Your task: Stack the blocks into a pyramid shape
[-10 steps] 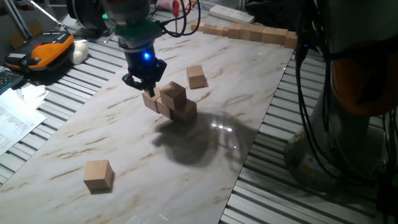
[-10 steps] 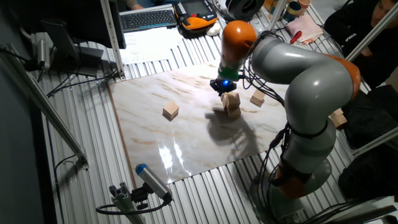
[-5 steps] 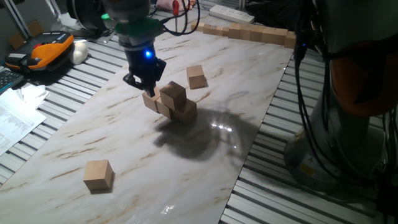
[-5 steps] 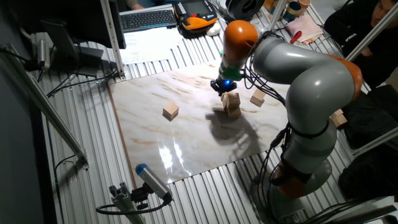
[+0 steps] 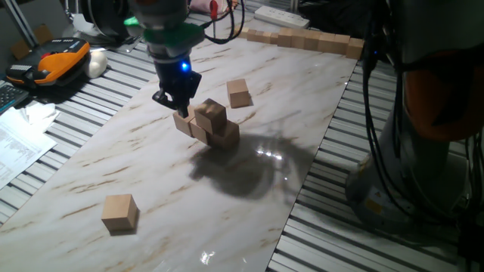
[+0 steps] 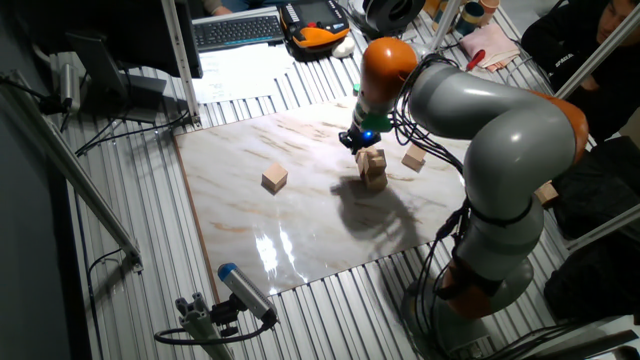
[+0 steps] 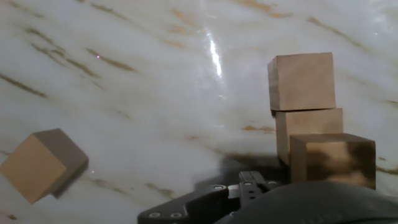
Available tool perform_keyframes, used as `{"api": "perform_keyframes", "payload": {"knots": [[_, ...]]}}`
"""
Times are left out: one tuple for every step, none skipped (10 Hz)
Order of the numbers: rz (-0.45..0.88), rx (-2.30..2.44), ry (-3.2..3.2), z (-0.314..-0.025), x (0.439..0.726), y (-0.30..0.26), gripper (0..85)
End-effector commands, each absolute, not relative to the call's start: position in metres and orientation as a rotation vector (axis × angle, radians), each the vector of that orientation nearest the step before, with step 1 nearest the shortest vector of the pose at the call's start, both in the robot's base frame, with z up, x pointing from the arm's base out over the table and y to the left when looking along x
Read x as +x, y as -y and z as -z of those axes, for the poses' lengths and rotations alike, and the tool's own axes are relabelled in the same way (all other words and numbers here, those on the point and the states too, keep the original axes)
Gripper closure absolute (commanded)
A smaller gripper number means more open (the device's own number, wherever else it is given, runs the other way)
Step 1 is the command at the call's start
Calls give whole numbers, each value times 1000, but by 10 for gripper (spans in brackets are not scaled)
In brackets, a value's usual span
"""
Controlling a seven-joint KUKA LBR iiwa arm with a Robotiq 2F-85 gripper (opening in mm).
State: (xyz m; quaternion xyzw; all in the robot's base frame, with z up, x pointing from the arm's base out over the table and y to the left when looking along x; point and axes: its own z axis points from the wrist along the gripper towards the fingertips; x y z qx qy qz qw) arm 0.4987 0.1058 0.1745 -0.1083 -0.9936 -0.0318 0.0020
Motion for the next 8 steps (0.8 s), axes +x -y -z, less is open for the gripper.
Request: {"api": "perform_keyframes", "payload": {"knots": [[100, -368, 3103, -174, 500, -111, 850], [85, -415, 3090, -175, 505, -125, 850], [69, -459, 3073, -180, 511, -141, 850], [86, -513, 3048, -186, 518, -159, 850], [83, -567, 3028, -193, 525, -183, 850], [75, -603, 3013, -198, 531, -202, 850], [81, -624, 3008, -201, 533, -218, 850], [88, -653, 2999, -204, 534, -233, 850]]}}
